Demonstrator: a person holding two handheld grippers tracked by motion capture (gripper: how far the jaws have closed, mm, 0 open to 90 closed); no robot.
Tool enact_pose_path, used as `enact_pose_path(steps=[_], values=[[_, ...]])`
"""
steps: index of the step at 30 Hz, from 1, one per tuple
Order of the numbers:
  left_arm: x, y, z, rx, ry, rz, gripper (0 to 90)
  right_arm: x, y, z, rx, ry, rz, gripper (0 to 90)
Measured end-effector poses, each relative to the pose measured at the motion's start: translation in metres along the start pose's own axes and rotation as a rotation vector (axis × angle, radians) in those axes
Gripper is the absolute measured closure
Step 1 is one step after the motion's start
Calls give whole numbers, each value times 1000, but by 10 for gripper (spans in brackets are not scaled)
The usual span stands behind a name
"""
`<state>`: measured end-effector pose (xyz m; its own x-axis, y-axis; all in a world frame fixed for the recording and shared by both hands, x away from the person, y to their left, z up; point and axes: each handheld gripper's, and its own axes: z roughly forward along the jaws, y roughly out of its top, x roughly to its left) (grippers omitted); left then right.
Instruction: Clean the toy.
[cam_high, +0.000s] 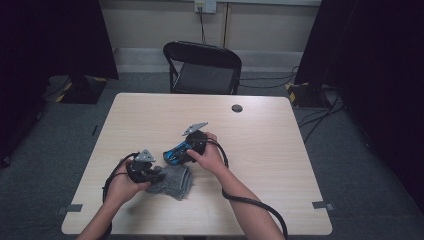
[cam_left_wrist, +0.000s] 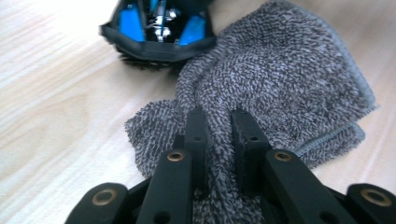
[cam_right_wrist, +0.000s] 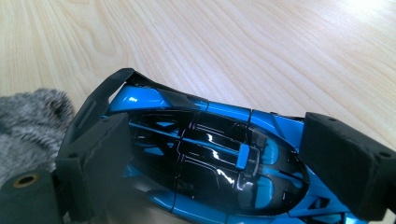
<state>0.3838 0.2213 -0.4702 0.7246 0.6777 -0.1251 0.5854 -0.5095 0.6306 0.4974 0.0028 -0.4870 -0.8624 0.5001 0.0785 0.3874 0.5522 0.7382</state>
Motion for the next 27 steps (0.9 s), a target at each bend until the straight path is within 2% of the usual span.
enact_pose_path(steps=[13, 27], values=[[20, 1, -3, 8, 41, -34, 784, 0, -1, 0, -5, 1, -4, 89], [47, -6, -16, -4, 135, -114, 784, 0, 0, 0, -5, 2, -6, 89]])
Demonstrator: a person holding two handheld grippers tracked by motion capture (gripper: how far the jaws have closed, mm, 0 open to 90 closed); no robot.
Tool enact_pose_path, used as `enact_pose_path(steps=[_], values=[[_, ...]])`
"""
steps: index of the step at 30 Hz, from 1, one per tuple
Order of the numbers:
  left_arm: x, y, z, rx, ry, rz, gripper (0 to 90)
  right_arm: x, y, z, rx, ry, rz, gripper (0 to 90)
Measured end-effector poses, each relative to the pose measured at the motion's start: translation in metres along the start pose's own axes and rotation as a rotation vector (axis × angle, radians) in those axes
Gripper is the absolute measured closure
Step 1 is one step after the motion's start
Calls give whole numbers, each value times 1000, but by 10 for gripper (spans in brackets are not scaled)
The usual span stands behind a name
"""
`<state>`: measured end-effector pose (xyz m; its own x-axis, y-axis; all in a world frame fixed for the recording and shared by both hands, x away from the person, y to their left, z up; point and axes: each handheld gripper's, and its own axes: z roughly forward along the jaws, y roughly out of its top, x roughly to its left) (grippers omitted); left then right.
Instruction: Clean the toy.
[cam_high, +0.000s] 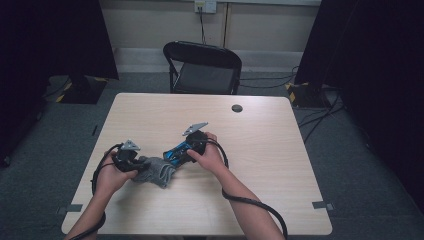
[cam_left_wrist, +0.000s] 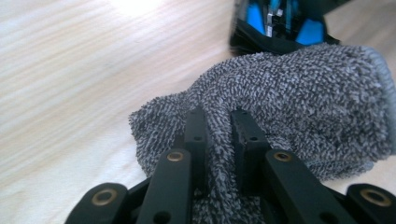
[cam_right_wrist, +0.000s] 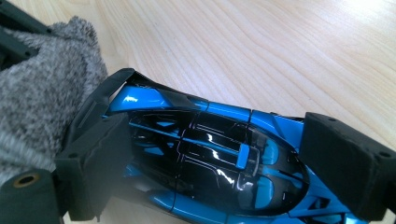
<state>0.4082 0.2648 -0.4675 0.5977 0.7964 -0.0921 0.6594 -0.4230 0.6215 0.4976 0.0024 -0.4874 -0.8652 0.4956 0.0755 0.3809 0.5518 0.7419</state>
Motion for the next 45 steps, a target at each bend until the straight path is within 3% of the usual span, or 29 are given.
enact_pose_path(steps=[23, 34, 39, 45], values=[[25, -4, -10, -31, 49, -94, 784, 0, 0, 0, 4, 0, 4, 89], [31, -11, -27, -98, 46, -165, 784, 0, 0, 0, 1, -1, 3, 89], [27, -13, -37, -119, 20, -165, 784, 1, 1, 0, 6, -3, 7, 89], [10, -9, -51, -146, -32, -119, 784, 1, 1, 0, 13, -8, 9, 89]])
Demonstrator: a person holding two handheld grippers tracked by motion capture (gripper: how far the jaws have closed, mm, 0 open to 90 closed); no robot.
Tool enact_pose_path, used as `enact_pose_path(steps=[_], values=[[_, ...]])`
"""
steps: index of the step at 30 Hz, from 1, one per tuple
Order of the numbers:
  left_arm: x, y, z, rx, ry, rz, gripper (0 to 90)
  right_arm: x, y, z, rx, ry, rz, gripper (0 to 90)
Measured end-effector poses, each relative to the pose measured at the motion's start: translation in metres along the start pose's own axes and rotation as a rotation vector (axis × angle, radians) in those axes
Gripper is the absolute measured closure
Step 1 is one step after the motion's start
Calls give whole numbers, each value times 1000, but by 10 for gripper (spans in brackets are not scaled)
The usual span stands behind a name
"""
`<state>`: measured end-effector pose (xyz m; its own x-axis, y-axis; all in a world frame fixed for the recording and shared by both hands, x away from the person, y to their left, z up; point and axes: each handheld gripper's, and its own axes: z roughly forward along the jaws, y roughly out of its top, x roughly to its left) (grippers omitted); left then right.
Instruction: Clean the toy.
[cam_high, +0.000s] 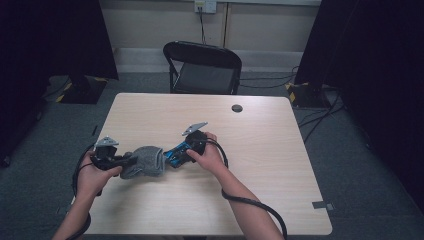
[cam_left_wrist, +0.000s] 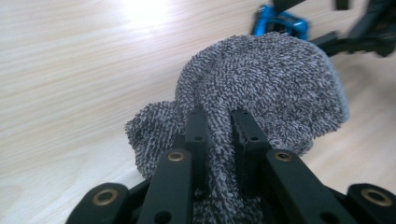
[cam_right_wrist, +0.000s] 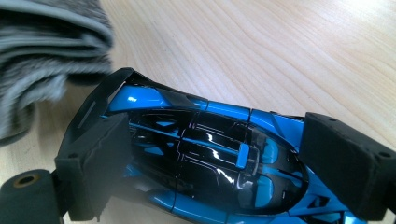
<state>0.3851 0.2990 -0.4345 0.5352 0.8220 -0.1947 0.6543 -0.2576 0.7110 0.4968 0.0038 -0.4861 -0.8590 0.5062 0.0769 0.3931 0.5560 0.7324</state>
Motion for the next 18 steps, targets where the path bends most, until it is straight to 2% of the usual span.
enact_pose_path(steps=[3, 5, 8, 10, 14, 16, 18], values=[[-12, 1, -2, -16, -42, 11, 784, 0, 0, 0, 3, -3, -1, 89], [-22, -1, 0, -1, -78, 37, 784, 0, 0, 0, 4, -2, -1, 89], [-35, -6, 6, 16, -103, 62, 784, 0, 0, 0, 2, -4, -1, 89], [-41, -11, 13, 47, -123, 74, 784, 1, 0, 0, 4, -4, 1, 89], [-49, -24, 26, 96, -157, 77, 783, 0, 1, 0, 7, -5, 0, 89], [-52, -27, 31, 107, -169, 78, 781, 0, 1, 0, 5, -3, -1, 89], [-52, -28, 33, 107, -173, 98, 763, 0, 1, 0, 6, -3, -1, 89]])
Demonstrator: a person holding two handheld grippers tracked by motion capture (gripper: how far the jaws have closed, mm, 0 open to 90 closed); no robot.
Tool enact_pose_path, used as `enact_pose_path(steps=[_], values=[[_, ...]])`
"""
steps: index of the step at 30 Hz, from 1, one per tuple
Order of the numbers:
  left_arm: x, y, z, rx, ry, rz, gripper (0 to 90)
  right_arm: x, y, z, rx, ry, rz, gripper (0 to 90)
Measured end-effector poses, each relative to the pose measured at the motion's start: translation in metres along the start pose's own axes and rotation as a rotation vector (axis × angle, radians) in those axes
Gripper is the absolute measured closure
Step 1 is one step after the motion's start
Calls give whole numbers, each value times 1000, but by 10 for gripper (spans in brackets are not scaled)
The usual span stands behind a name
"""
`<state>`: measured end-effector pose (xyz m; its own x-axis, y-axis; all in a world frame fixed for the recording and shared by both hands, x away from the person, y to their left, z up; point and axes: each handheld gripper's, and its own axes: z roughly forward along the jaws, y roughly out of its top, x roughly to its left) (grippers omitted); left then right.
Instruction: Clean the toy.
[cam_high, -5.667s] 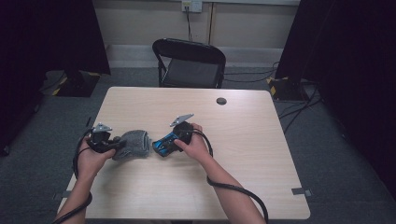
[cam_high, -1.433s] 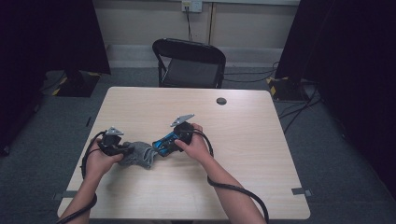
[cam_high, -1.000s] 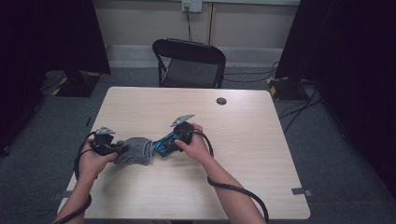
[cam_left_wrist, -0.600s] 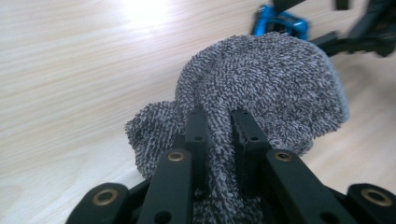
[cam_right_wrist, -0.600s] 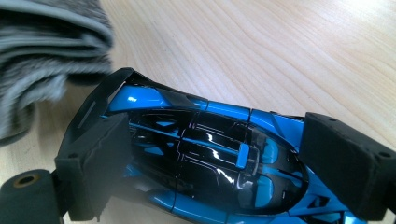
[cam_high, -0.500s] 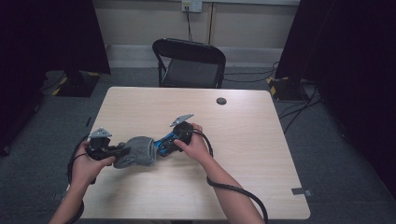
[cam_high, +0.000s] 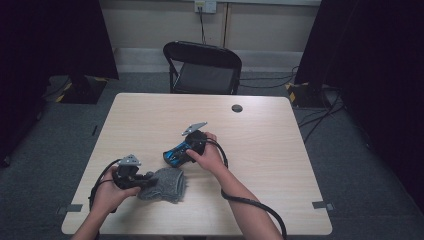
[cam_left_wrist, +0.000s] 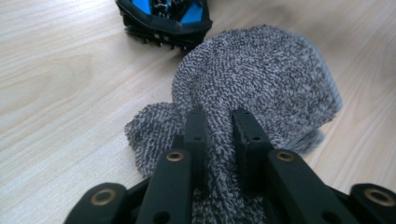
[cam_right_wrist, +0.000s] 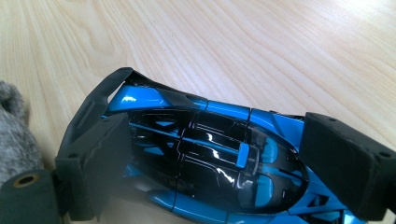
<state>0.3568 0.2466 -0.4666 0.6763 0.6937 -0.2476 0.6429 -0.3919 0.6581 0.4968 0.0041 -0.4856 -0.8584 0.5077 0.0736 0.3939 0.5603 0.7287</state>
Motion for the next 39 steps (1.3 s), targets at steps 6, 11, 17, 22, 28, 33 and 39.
enact_pose_path(steps=[6, 11, 17, 22, 28, 33, 39], values=[[3, 3, -3, -58, -45, 60, 636, 0, 0, 0, -3, 2, 2, 89], [1, 9, -3, -110, -83, 152, 544, 0, -1, 0, -6, 3, 4, 89], [-3, 7, 14, -21, -95, 205, 428, 0, -1, 0, -6, 3, 4, 89], [-3, 2, 26, 20, -72, 258, 387, 0, -1, 0, -9, 2, 4, 89], [-2, 0, 26, 49, -71, 237, 656, -1, -3, -1, -19, 3, 7, 89], [-3, 7, 13, 46, -62, 143, 773, -2, -3, -1, -17, 5, 8, 90], [19, 16, -19, -79, -45, 21, 776, -2, -4, -1, -24, 8, 8, 89]])
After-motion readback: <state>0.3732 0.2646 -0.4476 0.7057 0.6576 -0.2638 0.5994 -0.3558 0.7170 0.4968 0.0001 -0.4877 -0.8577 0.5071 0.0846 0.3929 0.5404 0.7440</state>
